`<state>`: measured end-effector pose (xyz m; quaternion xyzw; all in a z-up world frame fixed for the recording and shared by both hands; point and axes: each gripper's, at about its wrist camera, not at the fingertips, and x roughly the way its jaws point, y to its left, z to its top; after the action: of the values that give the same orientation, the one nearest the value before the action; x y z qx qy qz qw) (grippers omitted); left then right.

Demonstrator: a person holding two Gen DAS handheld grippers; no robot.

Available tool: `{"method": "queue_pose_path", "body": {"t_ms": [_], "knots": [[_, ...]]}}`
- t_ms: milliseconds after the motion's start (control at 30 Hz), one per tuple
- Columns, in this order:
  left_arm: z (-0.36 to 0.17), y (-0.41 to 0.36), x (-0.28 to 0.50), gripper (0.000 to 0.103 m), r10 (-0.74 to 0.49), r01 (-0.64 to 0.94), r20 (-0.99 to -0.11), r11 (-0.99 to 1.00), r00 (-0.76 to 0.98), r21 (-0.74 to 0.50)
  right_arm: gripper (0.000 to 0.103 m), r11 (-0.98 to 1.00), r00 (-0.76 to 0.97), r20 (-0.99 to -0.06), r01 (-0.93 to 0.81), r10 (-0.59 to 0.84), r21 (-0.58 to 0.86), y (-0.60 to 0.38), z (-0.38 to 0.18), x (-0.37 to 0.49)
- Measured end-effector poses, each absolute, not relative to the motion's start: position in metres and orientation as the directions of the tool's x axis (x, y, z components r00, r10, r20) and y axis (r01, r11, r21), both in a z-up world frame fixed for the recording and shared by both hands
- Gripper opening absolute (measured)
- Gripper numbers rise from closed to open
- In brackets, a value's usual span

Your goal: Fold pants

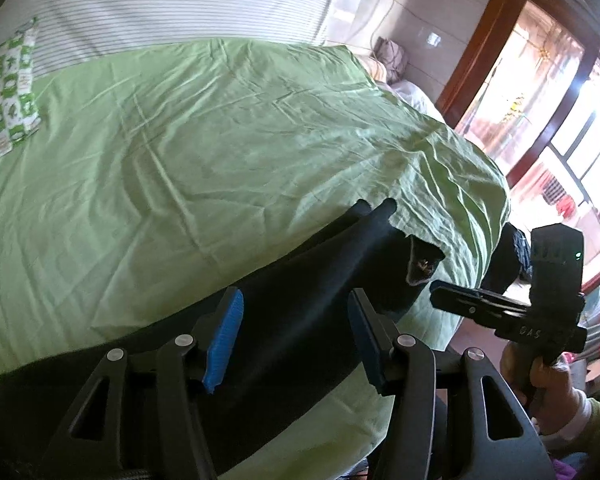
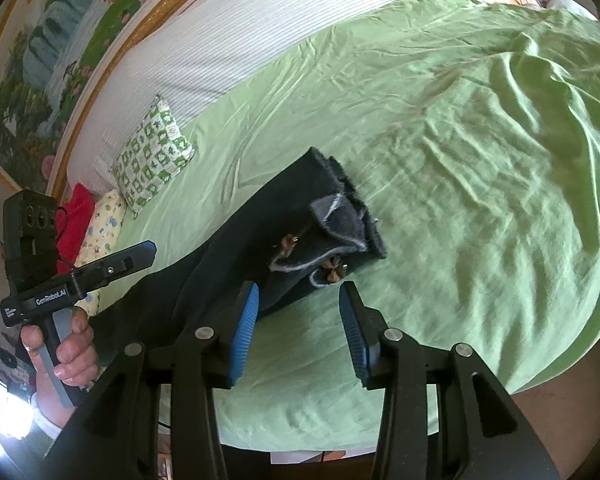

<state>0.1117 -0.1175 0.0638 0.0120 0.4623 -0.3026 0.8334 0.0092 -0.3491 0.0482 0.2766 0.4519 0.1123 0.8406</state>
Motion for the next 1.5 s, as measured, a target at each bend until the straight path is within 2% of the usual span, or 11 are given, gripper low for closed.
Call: {"method": "queue_pose_path", "body": {"t_ms": [200,600,767,867,933,1000,1067,1100,1133,1200,1500], "knots": [[0.063,-0.143,0.125,0.058,-0.522,0.576,-0.789,0.771,0.325,-0.272,0.049,0.803,0.564,-0.694,0.088,0.448,0.590,-0.350,0.041,0.011],[0.042,-0.200,0.153,0.061,-0.490,0.697,-0.846,0.681,0.208,-0.223,0.050,0.777,0.578,-0.677,0.114,0.455,0.619,-0.363,0.028,0.024],[0.021,-0.228,0.181,0.060,-0.482,0.736,-0.870,0.624,0.099,-0.262,0.050,0.761,0.591,-0.658,0.111,0.467,0.640,-0.365,0.024,0.023],[0.008,-0.240,0.193,0.053,-0.478,0.740,-0.877,0.604,0.040,-0.295,0.050,0.760,0.606,-0.650,0.111,0.459,0.641,-0.363,0.024,0.019],[0.000,-0.246,0.199,0.042,-0.487,0.743,-0.873,0.588,0.009,-0.320,0.050,0.760,0.614,-0.645,0.109,0.455,0.640,-0.363,0.023,0.018],[0.000,-0.248,0.200,0.026,-0.507,0.747,-0.862,0.566,-0.019,-0.349,0.050,0.750,0.624,-0.632,0.109,0.459,0.652,-0.363,0.020,0.015],[0.000,-0.247,0.198,0.017,-0.515,0.753,-0.857,0.556,-0.021,-0.353,0.044,0.742,0.632,-0.619,0.102,0.466,0.663,-0.363,0.018,0.015],[0.002,-0.246,0.197,0.013,-0.516,0.755,-0.856,0.555,-0.017,-0.349,0.036,0.743,0.630,-0.619,0.096,0.470,0.662,-0.364,0.017,0.016],[0.004,-0.244,0.196,0.013,-0.522,0.755,-0.853,0.555,-0.011,-0.349,0.026,0.742,0.624,-0.619,0.092,0.476,0.664,-0.364,0.015,0.016],[0.010,-0.237,0.195,0.012,-0.541,0.748,-0.841,0.558,-0.002,-0.360,0.018,0.726,0.617,-0.611,0.092,0.495,0.681,-0.365,0.013,0.017],[0.060,-0.201,0.176,0.011,-0.626,0.759,-0.775,0.542,0.078,-0.361,0.015,0.703,0.666,-0.497,-0.059,0.557,0.709,-0.349,0.056,0.011]]}}
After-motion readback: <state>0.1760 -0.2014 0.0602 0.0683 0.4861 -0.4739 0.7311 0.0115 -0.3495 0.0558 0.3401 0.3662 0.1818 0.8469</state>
